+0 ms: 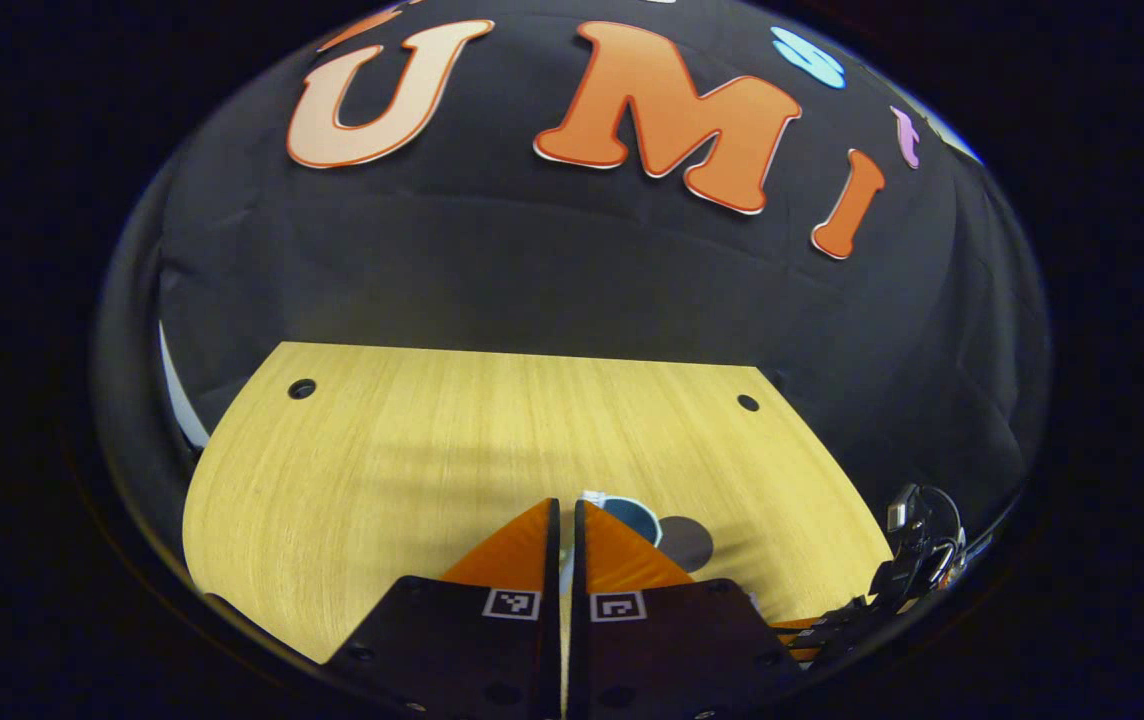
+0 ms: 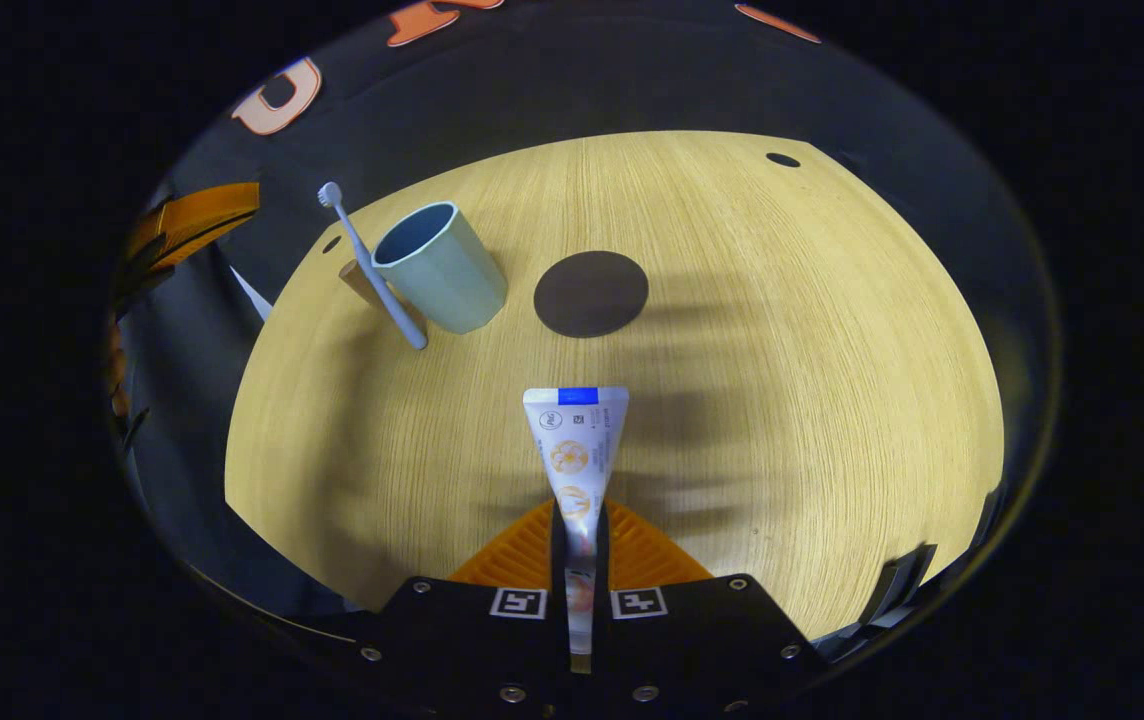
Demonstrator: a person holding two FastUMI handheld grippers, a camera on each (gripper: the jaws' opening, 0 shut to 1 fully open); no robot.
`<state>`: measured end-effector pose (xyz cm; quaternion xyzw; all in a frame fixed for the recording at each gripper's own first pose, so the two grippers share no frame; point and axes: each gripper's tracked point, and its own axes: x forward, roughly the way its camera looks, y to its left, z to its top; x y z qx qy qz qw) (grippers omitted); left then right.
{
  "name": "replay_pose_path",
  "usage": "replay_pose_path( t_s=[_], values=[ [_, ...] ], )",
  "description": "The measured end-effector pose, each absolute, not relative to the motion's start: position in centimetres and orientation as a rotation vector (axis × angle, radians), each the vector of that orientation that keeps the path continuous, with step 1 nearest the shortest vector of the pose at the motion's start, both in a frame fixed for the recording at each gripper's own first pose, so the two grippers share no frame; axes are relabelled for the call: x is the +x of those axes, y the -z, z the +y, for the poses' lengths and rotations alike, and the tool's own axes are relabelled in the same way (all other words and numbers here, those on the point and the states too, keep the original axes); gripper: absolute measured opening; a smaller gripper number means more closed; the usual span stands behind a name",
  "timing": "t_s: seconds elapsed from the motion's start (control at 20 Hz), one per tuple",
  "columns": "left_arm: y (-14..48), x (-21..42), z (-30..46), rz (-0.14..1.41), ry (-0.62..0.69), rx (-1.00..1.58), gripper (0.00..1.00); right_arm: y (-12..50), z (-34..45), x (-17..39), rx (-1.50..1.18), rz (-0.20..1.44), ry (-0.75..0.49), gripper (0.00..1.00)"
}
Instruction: Put the toothbrush and toothpaste on the desktop into the cup, then pick up the cup and place it on the coaster on the desktop.
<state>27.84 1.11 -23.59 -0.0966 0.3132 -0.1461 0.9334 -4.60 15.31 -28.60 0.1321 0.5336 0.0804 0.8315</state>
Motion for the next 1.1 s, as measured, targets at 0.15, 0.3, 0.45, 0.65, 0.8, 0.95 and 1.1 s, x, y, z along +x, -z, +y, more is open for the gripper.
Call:
replay_pose_path(
  t_s=[0.15,0.3,0.45,0.65,0.8,0.95,1.1],
  values=[
    [23.7,26.5,1.0,0.658,0.320,-0.221,0.11,28.5,15.1,-4.6,0.281,1.130,-0.185,0.09],
    [24.3,25.9,-0.1,0.662,0.353,-0.181,0.37,28.5,15.1,-4.8,0.274,1.130,-0.177,0.09],
    [25.8,26.0,-1.9,0.670,0.382,-0.153,0.59,28.3,15.2,-4.7,0.279,1.128,-0.157,0.09],
    [29.1,27.2,-3.2,0.687,0.394,-0.096,0.65,28.6,15.4,-4.7,0.290,1.127,-0.131,0.09],
    [30.4,28.1,-4.1,0.672,0.404,-0.073,0.62,29.0,15.6,-4.8,0.295,1.131,-0.117,0.09],
    [31.8,28.7,-4.5,0.652,0.401,-0.077,0.57,29.1,15.7,-4.8,0.301,1.131,-0.100,0.09],
    [33.0,29.6,-4.6,0.659,0.393,-0.099,0.47,28.9,15.7,-4.8,0.302,1.128,-0.090,0.09]
  ],
)
